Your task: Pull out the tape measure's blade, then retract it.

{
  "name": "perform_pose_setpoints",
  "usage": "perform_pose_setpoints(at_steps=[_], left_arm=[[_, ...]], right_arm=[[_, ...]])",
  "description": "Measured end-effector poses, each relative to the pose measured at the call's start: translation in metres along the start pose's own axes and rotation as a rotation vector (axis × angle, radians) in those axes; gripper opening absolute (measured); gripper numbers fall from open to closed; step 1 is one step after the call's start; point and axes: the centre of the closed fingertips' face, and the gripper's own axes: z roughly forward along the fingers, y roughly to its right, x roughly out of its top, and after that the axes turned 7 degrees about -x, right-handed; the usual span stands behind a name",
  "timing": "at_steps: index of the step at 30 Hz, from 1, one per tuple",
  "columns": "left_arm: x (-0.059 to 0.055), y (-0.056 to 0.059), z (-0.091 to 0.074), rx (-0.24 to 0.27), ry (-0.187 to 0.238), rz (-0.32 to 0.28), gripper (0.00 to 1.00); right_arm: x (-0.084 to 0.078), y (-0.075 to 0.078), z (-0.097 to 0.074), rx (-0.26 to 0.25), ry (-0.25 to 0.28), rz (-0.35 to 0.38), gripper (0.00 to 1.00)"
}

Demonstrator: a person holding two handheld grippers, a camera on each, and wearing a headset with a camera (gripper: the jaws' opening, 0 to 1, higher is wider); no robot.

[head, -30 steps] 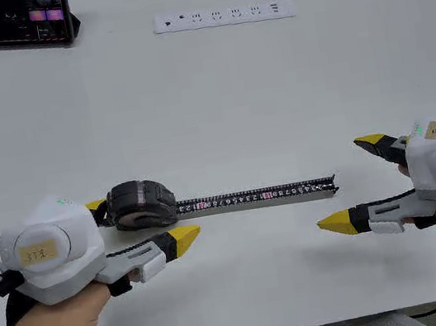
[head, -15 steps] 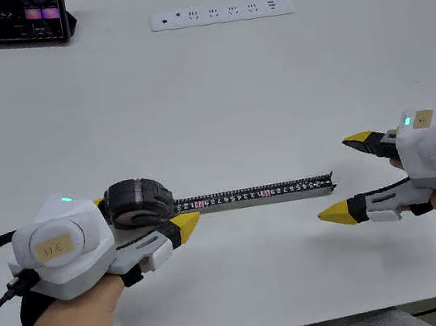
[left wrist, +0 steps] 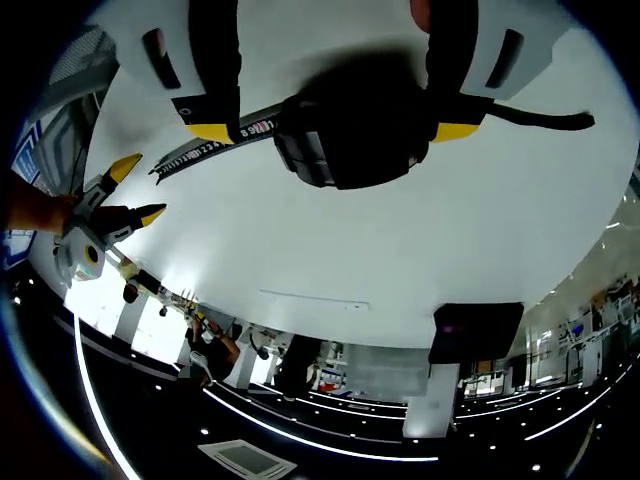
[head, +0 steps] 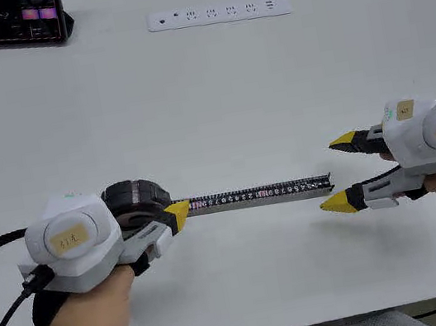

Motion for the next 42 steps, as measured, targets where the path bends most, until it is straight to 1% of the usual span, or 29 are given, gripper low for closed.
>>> perform_pose_setpoints(at_steps=[3, 5, 7, 10, 16, 20, 29, 33, 36, 42], left_arm=[[0.001, -0.001, 0.001, 0.011, 0.008, -0.011, 0.71], [0.001, -0.004, 0.000, 0.022, 0.010, -0.012, 0.69], [0.001, -0.006, 0.000, 0.033, 0.016, -0.026, 0.67], [0.000, -0.008, 0.001, 0.044, 0.011, -0.025, 0.65], [-0.001, -0.013, 0.003, 0.067, 0.007, -0.042, 0.61], [-0.003, -0.013, 0.005, 0.075, 0.001, -0.043, 0.61], [-0.003, -0.014, 0.005, 0.074, -0.003, -0.047, 0.61], [-0.003, -0.014, 0.005, 0.071, -0.002, -0.048, 0.61], [-0.004, -0.014, 0.005, 0.070, -0.003, -0.051, 0.61], [-0.004, -0.013, 0.006, 0.069, -0.004, -0.053, 0.61]], right_arm=[[-0.002, 0.000, 0.002, 0.010, -0.013, -0.018, 0.52], [-0.003, 0.001, 0.003, 0.014, -0.021, -0.027, 0.51], [-0.003, 0.001, 0.004, 0.018, -0.022, -0.034, 0.50], [-0.002, 0.001, 0.005, 0.023, -0.020, -0.042, 0.50], [-0.002, 0.001, 0.007, 0.032, -0.023, -0.047, 0.49], [-0.002, 0.001, 0.007, 0.038, -0.024, -0.056, 0.47], [-0.005, -0.001, 0.008, 0.074, -0.042, -0.103, 0.35], [-0.008, -0.003, 0.008, 0.097, -0.059, -0.143, 0.25], [-0.010, -0.004, 0.010, 0.107, -0.079, -0.160, 0.23], [-0.013, -0.003, 0.012, 0.124, -0.099, -0.201, 0.18]])
